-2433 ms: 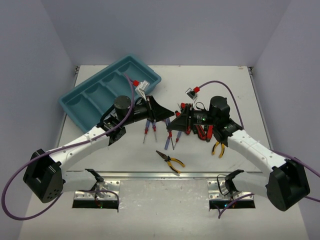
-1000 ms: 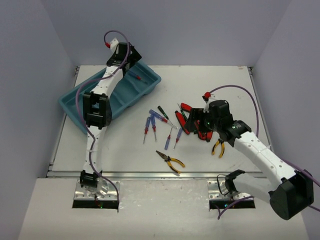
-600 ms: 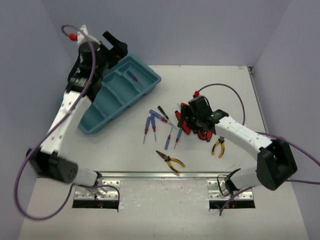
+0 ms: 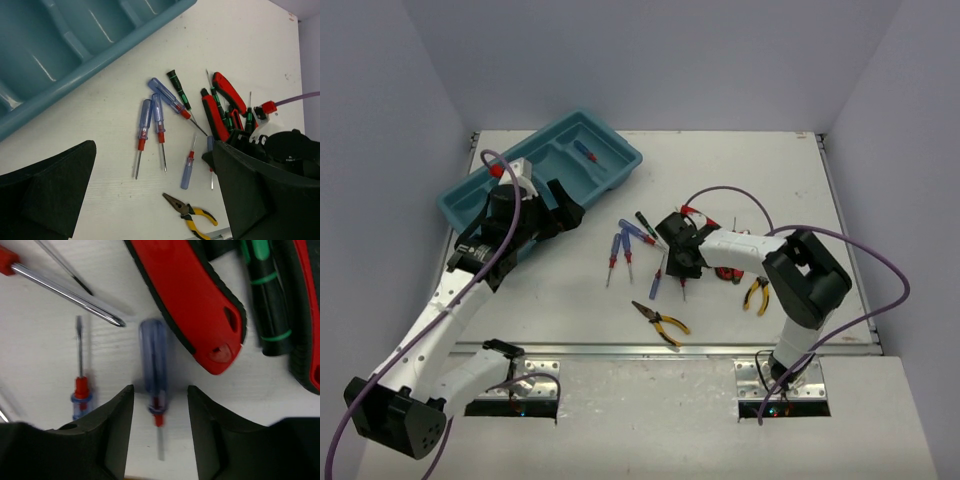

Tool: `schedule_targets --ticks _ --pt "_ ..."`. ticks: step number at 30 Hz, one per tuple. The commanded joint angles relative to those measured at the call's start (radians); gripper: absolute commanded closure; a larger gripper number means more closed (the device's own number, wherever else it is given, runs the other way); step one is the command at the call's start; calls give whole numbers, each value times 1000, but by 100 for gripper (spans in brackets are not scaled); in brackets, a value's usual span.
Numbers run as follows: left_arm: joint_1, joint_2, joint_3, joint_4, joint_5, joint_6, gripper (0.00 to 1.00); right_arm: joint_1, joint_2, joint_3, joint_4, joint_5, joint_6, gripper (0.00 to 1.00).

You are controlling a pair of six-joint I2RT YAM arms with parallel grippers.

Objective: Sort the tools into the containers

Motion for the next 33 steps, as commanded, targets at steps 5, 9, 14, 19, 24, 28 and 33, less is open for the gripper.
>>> schedule_targets --ticks 5,9,14,19,24,28,33 --pt "-13 -30 -35 71 64 40 0 10 17 4 27 53 99 91" --pt "-30 21 -61 138 127 21 0 14 -83 -41 16 81 89 100" --pt "-74 91 -122 382 356 -38 0 14 -294 -94 79 25 -96 100" --pt "-150 150 -202 718 567 -192 0 12 -522 -251 483 -494 -417 100" --pt "-221 218 -196 818 569 -242 10 11 -643 -292 602 -616 -419 100" --pt "-245 259 -175 798 536 -244 26 11 -647 -255 581 -588 -406 100" --pt "-268 284 -171 792 523 -257 47 11 -648 -244 606 -559 -380 100"
